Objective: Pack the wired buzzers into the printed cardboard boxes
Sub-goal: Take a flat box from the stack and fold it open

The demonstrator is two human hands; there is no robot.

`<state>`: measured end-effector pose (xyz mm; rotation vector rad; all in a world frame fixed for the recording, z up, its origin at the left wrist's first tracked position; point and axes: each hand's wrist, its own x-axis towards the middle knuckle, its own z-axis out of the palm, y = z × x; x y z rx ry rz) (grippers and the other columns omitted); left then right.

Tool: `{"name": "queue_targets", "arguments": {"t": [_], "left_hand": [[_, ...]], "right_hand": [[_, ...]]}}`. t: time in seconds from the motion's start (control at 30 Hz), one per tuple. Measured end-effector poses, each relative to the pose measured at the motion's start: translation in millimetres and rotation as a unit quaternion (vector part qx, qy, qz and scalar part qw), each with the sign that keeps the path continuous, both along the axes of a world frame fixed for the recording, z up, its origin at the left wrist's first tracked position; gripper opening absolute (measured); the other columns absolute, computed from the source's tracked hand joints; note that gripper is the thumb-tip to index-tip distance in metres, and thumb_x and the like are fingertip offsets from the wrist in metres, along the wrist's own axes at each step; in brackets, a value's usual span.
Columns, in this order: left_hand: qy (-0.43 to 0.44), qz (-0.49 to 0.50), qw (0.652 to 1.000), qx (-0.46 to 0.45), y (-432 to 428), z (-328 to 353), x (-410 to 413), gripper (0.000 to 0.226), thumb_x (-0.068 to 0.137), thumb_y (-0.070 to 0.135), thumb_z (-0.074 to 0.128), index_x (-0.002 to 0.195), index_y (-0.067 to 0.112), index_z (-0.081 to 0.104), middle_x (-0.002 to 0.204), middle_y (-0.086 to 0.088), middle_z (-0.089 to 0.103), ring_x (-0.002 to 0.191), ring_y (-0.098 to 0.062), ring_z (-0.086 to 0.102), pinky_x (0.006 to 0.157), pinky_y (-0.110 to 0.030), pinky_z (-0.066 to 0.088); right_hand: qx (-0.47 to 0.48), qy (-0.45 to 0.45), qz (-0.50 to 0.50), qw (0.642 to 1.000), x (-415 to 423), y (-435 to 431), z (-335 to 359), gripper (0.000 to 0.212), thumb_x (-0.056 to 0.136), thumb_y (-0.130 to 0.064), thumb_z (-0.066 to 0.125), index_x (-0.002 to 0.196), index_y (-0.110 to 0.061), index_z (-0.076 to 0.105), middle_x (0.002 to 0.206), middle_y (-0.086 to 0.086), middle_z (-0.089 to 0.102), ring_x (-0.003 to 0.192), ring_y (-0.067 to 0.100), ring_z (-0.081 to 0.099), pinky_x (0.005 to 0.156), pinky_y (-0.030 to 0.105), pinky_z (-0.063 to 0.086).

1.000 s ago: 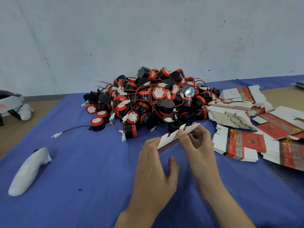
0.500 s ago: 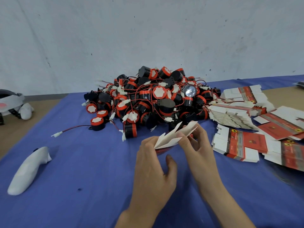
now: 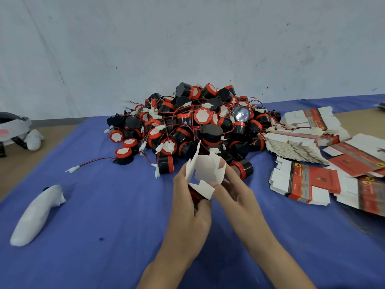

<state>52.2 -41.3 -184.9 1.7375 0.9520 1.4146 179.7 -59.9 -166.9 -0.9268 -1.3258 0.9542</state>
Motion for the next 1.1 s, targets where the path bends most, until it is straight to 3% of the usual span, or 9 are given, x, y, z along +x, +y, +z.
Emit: {"name": "queue_targets", "arguments": {"t": [0.2,0.43,0.5,0.6,0.7,0.83,0.93,1.0,1.1], "left_hand": [[0.006,-0.026,0.999,-0.025,3.6,-2.3,-6.5,0.08,0.097,0.017,0.054,0.151,0.059,0.013,0.152,0.033,0.033,0.138,0.007,0.037,0.109,-0.032,0.043],[0.051,0.165,0.984,0.053,-1.5,2.6,2.7,0.075,0.1,0.043,0.046,0.151,0.055,-0.007,0.157,0.032,0.006,0.151,-0.005,0.015,0.117,-0.043,0.036],[0.062,0.201,0.976,0.057,-2.7,3.1,5.7,0.074,0.093,0.052,0.045,0.153,0.047,0.003,0.153,0.027,0.013,0.147,-0.008,0.025,0.109,-0.026,0.043],[0.058,0.201,0.976,0.066,-3.8,3.3,9.2,0.056,0.098,0.032,0.053,0.146,0.042,0.025,0.144,0.02,0.032,0.132,0.001,0.04,0.088,-0.001,0.04],[0.102,0.166,0.976,0.095,-3.4,1.7,7.8,0.049,0.102,0.017,0.049,0.145,0.036,0.035,0.142,0.02,0.04,0.134,0.001,0.041,0.098,-0.009,0.042],[0.125,0.085,0.987,0.056,-1.3,-4.0,4.1,0.074,0.097,0.014,0.06,0.155,0.04,0.02,0.153,0.023,0.026,0.142,0.007,0.028,0.1,-0.001,0.034],[0.049,0.035,0.998,0.008,0.8,-5.0,6.2,0.095,0.086,0.028,0.079,0.155,0.046,0.015,0.155,0.02,0.031,0.144,-0.002,0.034,0.108,-0.031,0.046],[-0.002,0.042,0.999,-0.032,1.7,-0.3,6.7,0.106,0.076,0.041,0.086,0.148,0.06,0.012,0.152,0.026,0.036,0.14,-0.001,0.039,0.106,-0.042,0.049],[-0.027,0.063,0.997,-0.043,5.0,4.8,6.0,0.113,0.066,0.047,0.09,0.141,0.07,0.009,0.133,0.042,0.045,0.127,0.01,0.048,0.102,-0.035,0.053]], "right_hand": [[0.016,-0.009,-0.011,1.0,-0.6,1.9,-1.3,0.058,0.098,-0.017,0.065,0.147,-0.04,0.044,0.138,-0.026,0.058,0.129,-0.005,0.053,0.1,0.013,0.047],[0.078,0.051,-0.126,0.988,-8.4,3.1,1.1,0.06,0.091,-0.012,0.073,0.141,-0.033,0.048,0.134,-0.025,0.058,0.127,-0.004,0.054,0.097,0.011,0.047],[0.084,0.068,-0.151,0.983,-8.7,3.6,1.3,0.058,0.091,-0.011,0.073,0.139,-0.032,0.05,0.131,-0.024,0.059,0.127,-0.002,0.054,0.097,0.011,0.048],[0.084,0.079,-0.157,0.981,-10.9,3.1,0.9,0.055,0.091,-0.011,0.073,0.136,-0.034,0.051,0.128,-0.027,0.061,0.127,-0.002,0.054,0.091,0.009,0.049],[0.079,0.062,-0.14,0.985,-14.3,1.8,-1.5,0.057,0.089,-0.027,0.073,0.139,-0.04,0.048,0.134,-0.028,0.056,0.131,-0.004,0.05,0.093,0.011,0.05],[0.049,0.031,-0.12,0.991,-16.1,-1.3,-3.5,0.07,0.084,-0.06,0.07,0.146,-0.047,0.04,0.145,-0.032,0.046,0.134,-0.008,0.045,0.101,0.025,0.053],[0.058,0.009,-0.09,0.994,-15.7,-5.8,-5.4,0.067,0.086,-0.069,0.058,0.148,-0.053,0.036,0.153,-0.028,0.038,0.141,-0.005,0.037,0.109,0.033,0.043],[0.066,0.004,-0.081,0.995,-15.8,-7.8,-6.2,0.062,0.09,-0.072,0.049,0.148,-0.051,0.039,0.155,-0.026,0.038,0.145,-0.003,0.033,0.114,0.029,0.036],[0.08,-0.031,-0.097,0.992,-16.5,-10.9,-5.9,0.055,0.094,-0.073,0.039,0.143,-0.049,0.045,0.151,-0.031,0.04,0.143,-0.008,0.032,0.109,0.007,0.03]]}}
